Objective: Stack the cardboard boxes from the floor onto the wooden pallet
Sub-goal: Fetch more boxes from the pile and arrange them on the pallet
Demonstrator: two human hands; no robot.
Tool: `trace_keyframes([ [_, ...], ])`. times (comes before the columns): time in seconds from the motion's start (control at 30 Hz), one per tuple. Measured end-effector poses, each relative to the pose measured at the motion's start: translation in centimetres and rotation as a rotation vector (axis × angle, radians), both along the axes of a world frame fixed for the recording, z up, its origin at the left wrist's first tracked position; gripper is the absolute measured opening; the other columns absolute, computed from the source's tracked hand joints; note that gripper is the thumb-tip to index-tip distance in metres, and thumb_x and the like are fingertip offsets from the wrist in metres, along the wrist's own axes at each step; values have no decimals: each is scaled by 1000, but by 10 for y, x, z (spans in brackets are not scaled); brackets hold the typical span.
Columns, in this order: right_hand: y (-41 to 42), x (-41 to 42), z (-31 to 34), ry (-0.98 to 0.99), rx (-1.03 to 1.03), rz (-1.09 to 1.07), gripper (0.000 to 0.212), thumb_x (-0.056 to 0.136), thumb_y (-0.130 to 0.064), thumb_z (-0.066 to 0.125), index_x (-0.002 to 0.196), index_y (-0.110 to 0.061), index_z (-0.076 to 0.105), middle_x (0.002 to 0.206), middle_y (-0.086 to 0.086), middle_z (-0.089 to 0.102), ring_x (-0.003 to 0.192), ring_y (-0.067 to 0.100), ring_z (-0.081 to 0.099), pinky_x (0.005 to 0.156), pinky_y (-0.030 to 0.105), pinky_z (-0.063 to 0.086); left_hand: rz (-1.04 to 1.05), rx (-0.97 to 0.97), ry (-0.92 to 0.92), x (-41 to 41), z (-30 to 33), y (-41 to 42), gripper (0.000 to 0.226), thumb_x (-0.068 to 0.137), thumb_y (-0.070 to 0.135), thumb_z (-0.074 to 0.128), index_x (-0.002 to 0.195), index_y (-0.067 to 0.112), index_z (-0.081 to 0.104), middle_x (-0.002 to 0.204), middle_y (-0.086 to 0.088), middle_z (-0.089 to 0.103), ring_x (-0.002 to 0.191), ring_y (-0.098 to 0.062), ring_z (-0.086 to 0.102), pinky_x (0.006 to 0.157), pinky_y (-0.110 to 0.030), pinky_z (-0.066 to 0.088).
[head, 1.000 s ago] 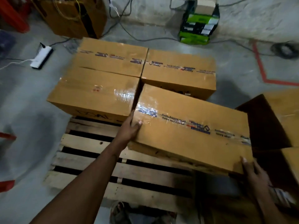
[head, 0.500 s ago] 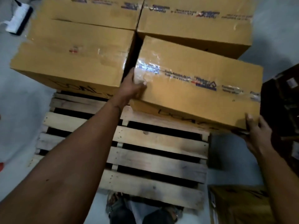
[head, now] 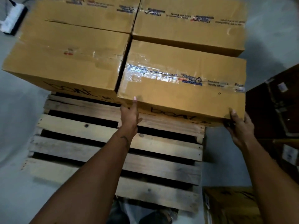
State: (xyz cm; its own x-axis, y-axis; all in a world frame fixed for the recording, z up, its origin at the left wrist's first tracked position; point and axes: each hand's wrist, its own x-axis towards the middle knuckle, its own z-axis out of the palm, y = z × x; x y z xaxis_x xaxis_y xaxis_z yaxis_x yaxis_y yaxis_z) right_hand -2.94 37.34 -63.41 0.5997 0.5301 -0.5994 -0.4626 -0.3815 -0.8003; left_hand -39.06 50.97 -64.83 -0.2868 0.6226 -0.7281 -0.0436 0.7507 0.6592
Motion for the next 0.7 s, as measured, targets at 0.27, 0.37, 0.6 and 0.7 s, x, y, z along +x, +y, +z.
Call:
trace_keyframes([
  [0.27,23,15,-17,-13,-6,31,105,60,-49,90,154,-24,50,149,6,57,130,27,60,91,40,63,48,47,-42,14,-5,36,39,98,29,74,126,6,60,128,-14,64,113,-33,64,77,-48,65],
  [0.37,25,15,-18,-5,43,28,70,94,-32,76,156,-22,47,146,4,57,129,25,60,96,44,61,-47,107,58,14,-15,36,41,96,27,76,126,4,60,127,-15,65,105,-31,65,72,-47,66],
  [0.6,38,14,-29,-47,36,8,60,107,-22,62,162,-20,38,149,5,53,117,16,61,114,53,49,-119,141,46,16,-25,45,62,91,35,81,138,5,54,132,-11,63,106,-27,65,72,-45,66],
  [0.7,37,18,-30,-58,15,71,64,105,-27,63,162,-20,35,157,8,48,136,27,54,113,52,49,-142,143,108,17,-29,46,59,92,37,79,134,4,55,126,-10,65,90,-18,64,69,-41,65],
])
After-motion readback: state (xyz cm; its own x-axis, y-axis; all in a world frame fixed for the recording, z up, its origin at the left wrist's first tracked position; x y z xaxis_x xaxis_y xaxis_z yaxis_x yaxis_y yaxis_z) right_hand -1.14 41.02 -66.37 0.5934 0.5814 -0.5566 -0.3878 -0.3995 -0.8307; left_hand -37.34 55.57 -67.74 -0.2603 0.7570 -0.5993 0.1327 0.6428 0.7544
